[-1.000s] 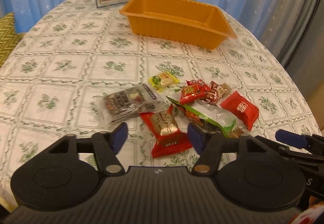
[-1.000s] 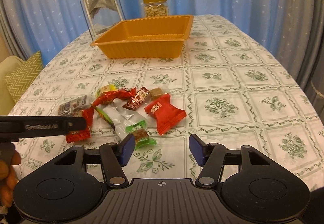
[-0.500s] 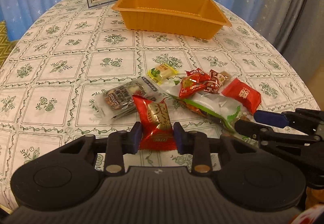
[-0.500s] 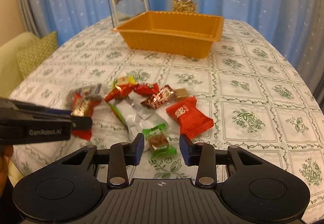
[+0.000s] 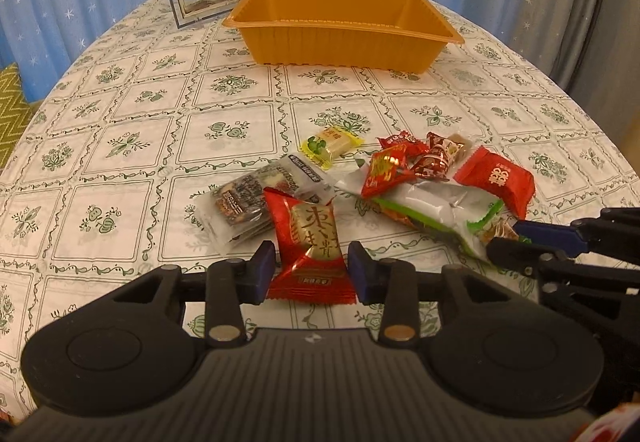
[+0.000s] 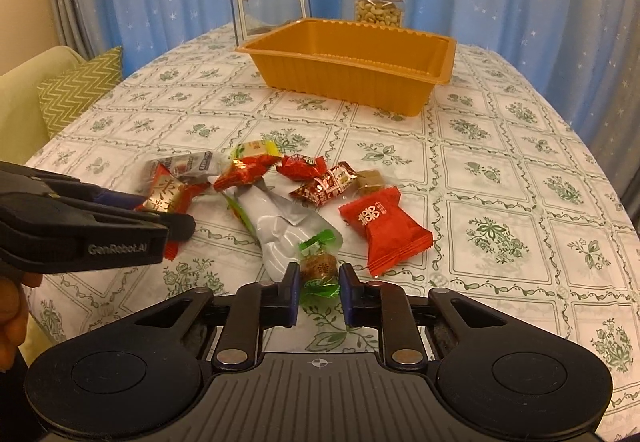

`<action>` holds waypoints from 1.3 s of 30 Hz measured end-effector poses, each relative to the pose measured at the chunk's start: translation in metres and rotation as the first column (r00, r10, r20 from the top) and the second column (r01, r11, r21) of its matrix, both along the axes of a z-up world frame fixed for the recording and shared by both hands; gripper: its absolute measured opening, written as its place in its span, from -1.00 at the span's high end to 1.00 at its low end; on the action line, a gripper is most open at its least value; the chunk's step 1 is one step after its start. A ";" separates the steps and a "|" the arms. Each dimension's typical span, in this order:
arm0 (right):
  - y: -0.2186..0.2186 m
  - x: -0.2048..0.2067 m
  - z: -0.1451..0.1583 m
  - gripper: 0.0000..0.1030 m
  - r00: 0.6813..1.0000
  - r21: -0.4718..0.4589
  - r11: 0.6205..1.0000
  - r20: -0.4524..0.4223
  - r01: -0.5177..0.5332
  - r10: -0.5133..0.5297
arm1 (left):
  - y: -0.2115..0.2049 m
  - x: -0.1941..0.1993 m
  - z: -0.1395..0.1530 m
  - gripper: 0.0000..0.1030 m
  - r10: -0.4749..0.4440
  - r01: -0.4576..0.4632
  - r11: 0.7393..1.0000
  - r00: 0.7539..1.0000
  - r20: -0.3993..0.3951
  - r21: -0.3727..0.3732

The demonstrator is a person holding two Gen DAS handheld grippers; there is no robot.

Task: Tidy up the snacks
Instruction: 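Reach the left tool to the red candy packet and grasp it while the right tool grasps the green-wrapped snack, then carry both snacks over the orange tray and open both tools to drop them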

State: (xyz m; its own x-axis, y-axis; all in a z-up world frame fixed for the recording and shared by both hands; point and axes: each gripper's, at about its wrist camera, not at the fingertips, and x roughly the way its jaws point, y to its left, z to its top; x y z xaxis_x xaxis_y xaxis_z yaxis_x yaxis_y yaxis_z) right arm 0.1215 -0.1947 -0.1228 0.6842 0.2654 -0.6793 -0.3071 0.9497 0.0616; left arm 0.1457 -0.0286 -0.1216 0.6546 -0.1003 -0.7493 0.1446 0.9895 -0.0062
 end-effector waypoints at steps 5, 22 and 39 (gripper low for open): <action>-0.001 -0.006 0.005 0.63 1.000 0.003 1.000 0.010 0.007 -0.007 | 0.002 -0.005 0.004 0.41 0.008 -0.008 1.000 1.000 0.007 -0.003; -0.006 -0.024 0.037 0.63 0.995 0.038 0.998 0.093 0.045 -0.048 | 0.013 -0.023 0.042 0.44 0.025 -0.023 0.999 0.997 0.068 -0.033; -0.030 0.083 0.092 0.63 0.969 0.163 0.979 0.190 0.125 -0.155 | 0.001 0.081 0.101 0.44 -0.062 0.071 0.997 0.977 0.206 -0.037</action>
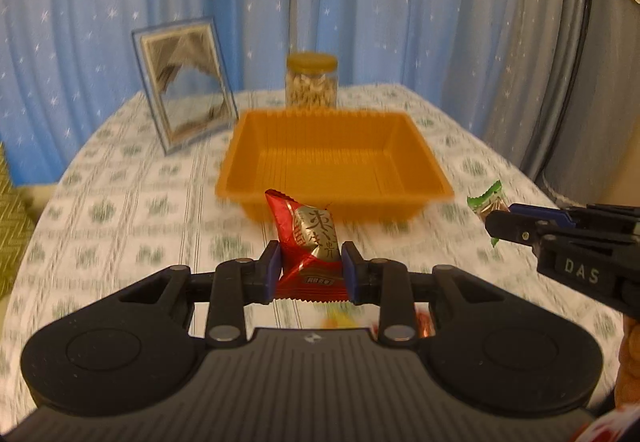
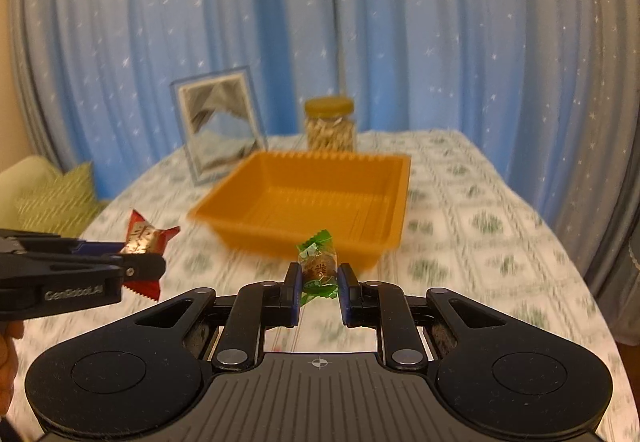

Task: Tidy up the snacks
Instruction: 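Carry both snacks over the orange tray and open both tools to drop them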

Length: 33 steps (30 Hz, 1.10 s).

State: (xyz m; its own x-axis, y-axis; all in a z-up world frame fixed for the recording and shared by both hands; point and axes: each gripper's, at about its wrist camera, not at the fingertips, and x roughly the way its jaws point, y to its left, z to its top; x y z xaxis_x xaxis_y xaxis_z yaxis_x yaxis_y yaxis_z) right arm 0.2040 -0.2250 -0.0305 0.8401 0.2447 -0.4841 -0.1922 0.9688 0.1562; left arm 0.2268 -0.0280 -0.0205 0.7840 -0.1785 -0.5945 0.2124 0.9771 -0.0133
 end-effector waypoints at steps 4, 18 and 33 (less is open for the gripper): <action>-0.004 0.043 0.004 0.63 1.000 0.016 1.000 -0.004 0.025 -0.025 | 0.000 0.037 0.005 0.44 -0.008 0.008 1.000 1.000 0.026 -0.004; -0.006 0.144 -0.017 0.63 0.992 0.053 0.995 -0.097 0.083 -0.078 | 0.003 0.131 -0.037 0.44 -0.018 0.017 0.997 1.000 -0.006 -0.077; -0.003 0.171 -0.040 0.63 0.983 0.079 0.992 -0.163 0.099 -0.085 | 0.010 0.154 -0.051 0.32 -0.019 0.019 0.997 1.000 -0.004 -0.076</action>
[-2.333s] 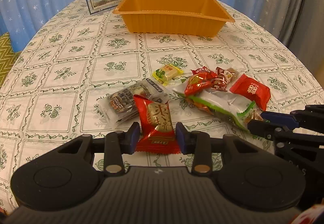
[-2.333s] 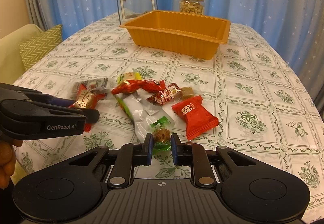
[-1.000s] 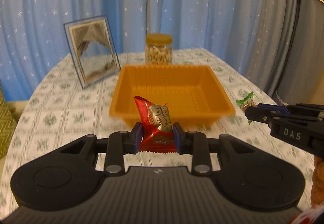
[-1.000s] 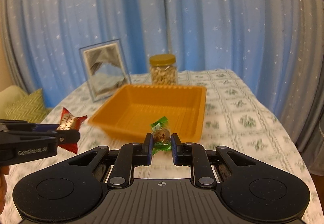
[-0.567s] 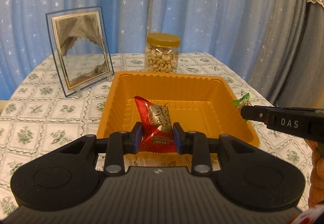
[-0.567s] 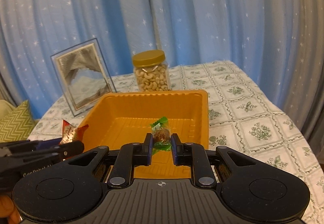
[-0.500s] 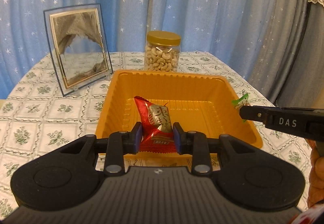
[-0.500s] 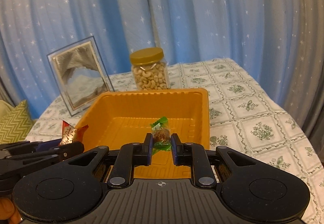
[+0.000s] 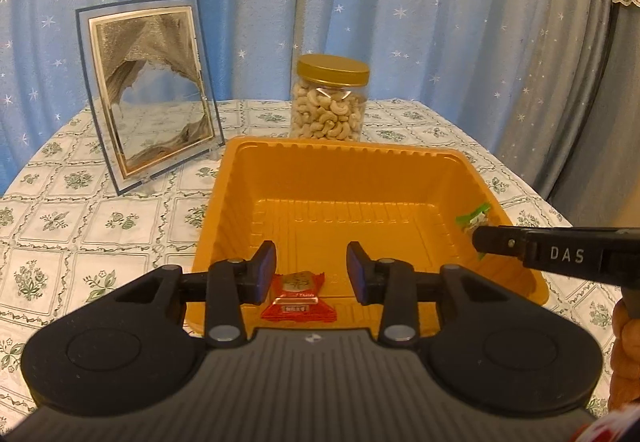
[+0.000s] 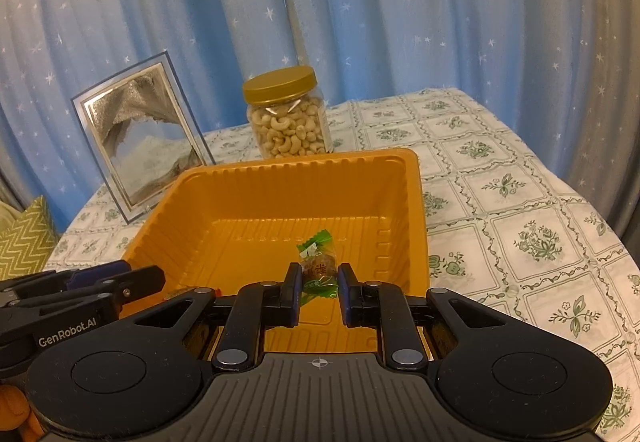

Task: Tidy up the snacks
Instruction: 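Carry both snacks over the orange tray and open both tools to drop them, then move both tools back toward the snack pile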

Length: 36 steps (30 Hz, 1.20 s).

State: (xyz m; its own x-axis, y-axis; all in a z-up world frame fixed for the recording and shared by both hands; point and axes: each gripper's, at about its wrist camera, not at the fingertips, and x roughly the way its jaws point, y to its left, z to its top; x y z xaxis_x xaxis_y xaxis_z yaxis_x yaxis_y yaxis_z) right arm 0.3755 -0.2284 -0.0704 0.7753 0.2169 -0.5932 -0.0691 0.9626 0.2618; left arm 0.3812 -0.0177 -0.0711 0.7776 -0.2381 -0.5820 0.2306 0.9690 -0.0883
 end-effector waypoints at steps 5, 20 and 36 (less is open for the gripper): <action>0.004 0.001 0.000 0.62 1.000 0.040 0.999 0.014 -0.016 0.015 | 0.002 -0.004 0.003 0.31 0.006 -0.006 1.000 1.000 0.006 0.002; -0.009 -0.027 0.018 -0.14 0.994 0.060 0.996 0.080 0.065 -0.070 | 0.007 -0.034 0.024 0.15 0.040 -0.040 0.999 0.999 0.026 -0.007; -0.005 -0.157 0.053 -0.14 0.986 0.034 0.997 0.149 0.071 -0.076 | 0.001 -0.157 0.041 0.06 0.055 -0.055 0.998 0.998 0.019 -0.013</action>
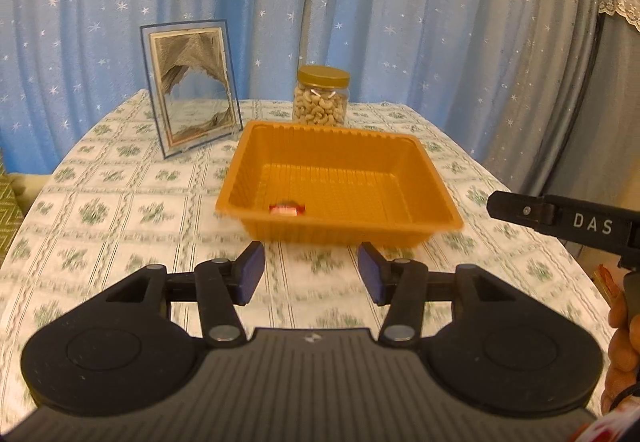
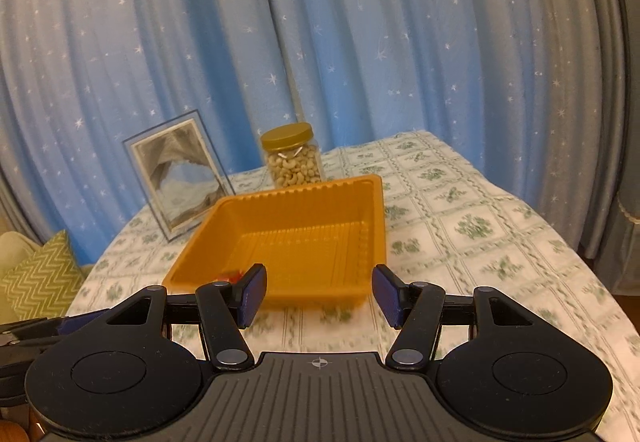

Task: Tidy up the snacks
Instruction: 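Move both tools back toward the snack pile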

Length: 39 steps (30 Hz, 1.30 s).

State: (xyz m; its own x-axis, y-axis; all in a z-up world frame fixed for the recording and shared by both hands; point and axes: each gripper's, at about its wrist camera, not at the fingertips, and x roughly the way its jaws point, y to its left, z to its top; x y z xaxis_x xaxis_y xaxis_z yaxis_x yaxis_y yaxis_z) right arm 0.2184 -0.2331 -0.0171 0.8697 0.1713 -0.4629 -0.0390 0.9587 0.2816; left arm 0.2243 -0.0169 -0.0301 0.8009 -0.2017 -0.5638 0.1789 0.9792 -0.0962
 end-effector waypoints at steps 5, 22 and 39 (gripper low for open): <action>0.000 -0.045 -0.001 -0.15 1.000 -0.013 1.000 -0.009 0.005 -0.005 | 0.005 -0.045 -0.002 0.01 0.019 -0.019 1.000 1.000 -0.015 -0.004; 0.004 -0.141 -0.024 -0.22 0.992 -0.034 0.999 -0.126 -0.024 0.019 | 0.020 -0.134 -0.016 -0.04 0.056 -0.055 0.998 0.996 -0.070 0.021; 0.002 -0.126 -0.045 -0.26 0.983 -0.085 0.994 -0.172 -0.074 0.058 | 0.023 -0.117 -0.036 -0.17 0.021 -0.013 0.996 0.995 -0.094 0.084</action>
